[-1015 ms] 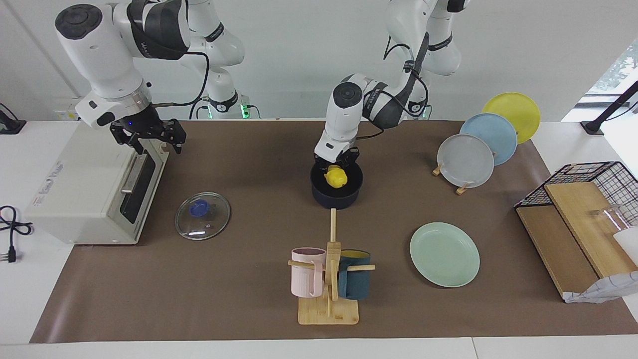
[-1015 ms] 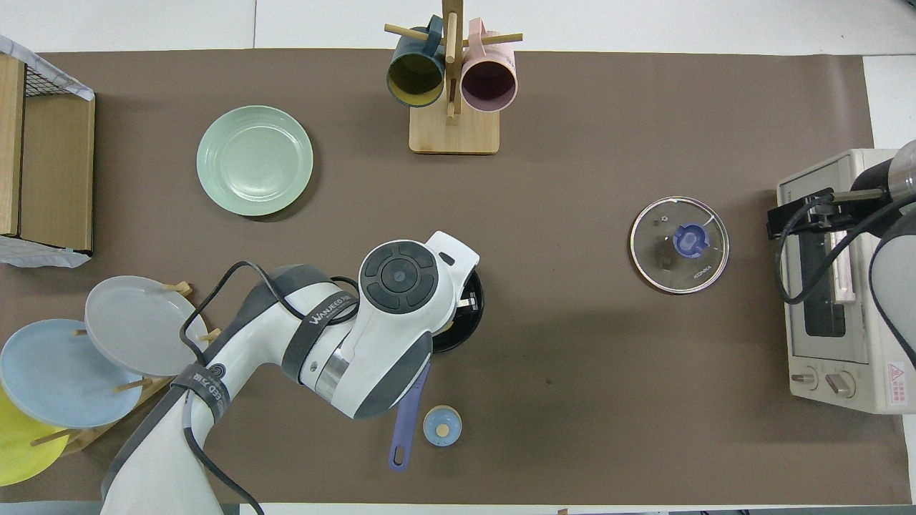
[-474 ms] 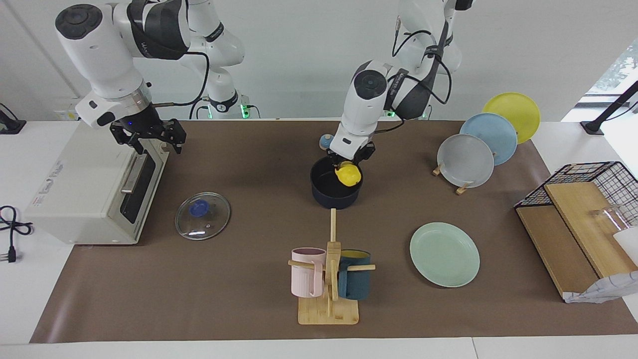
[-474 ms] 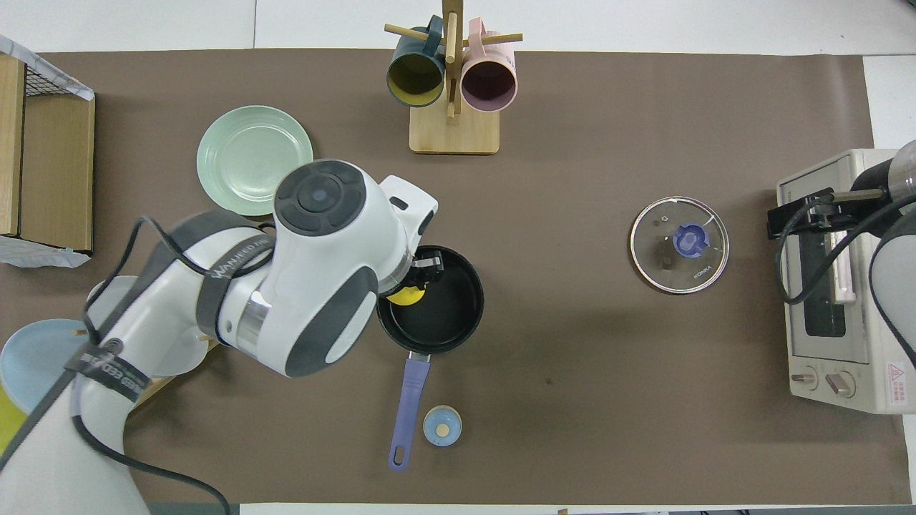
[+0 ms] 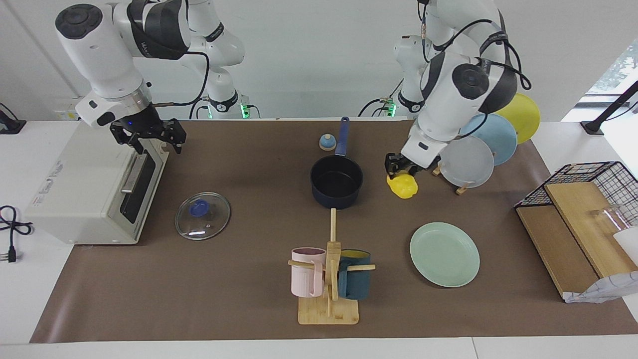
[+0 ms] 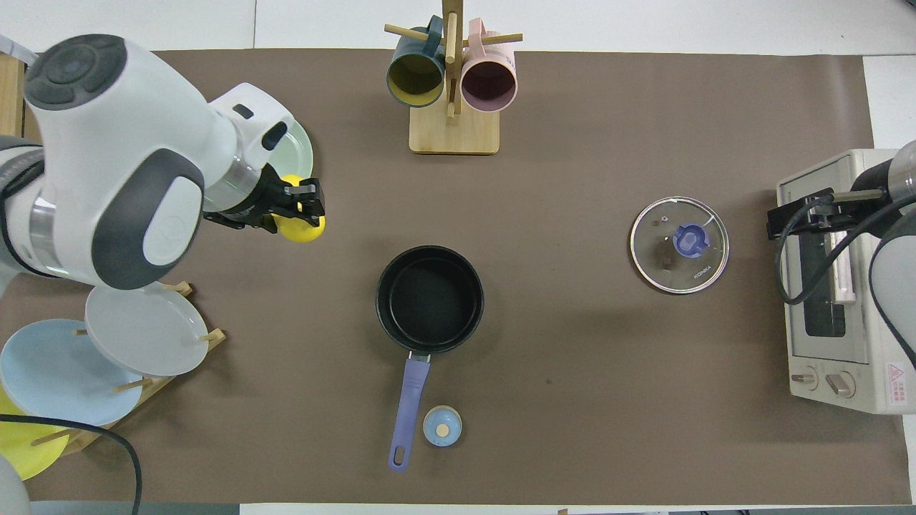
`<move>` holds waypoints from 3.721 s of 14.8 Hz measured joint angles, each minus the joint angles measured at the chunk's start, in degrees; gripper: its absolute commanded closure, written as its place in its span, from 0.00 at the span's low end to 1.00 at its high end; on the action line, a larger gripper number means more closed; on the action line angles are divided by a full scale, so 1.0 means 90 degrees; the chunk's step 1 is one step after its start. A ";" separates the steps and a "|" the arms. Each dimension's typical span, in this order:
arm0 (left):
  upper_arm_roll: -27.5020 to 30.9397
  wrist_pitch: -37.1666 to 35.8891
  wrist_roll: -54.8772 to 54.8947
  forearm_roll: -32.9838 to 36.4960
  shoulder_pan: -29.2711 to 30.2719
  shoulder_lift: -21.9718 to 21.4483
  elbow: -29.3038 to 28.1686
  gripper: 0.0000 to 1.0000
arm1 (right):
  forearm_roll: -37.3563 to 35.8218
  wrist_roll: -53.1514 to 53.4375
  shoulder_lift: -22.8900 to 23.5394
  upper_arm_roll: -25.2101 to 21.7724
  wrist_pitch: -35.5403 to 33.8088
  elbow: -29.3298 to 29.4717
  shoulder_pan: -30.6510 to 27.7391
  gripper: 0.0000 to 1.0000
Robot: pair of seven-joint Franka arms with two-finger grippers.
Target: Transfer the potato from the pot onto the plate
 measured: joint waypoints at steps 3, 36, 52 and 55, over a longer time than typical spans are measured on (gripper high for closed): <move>0.0009 0.0373 0.0900 0.0036 0.0477 0.0268 0.0039 1.00 | 0.0000 0.0000 0.0000 0.0000 0.0000 0.0000 0.0000 0.00; 0.0072 0.2124 0.2567 0.1035 0.1202 0.1111 0.0084 0.00 | 0.0000 0.0000 0.0000 0.0000 0.0000 0.0000 0.0000 0.00; 0.0052 -0.1303 0.1269 0.1035 0.1268 -0.1726 -0.0166 0.00 | 0.0000 0.0000 0.0000 0.0000 0.0000 0.0000 0.0000 0.00; -0.0312 -0.1143 0.1091 0.0992 0.1560 -0.1762 -0.0387 0.00 | 0.0000 0.0000 0.0000 0.0000 0.0000 0.0000 0.0000 0.00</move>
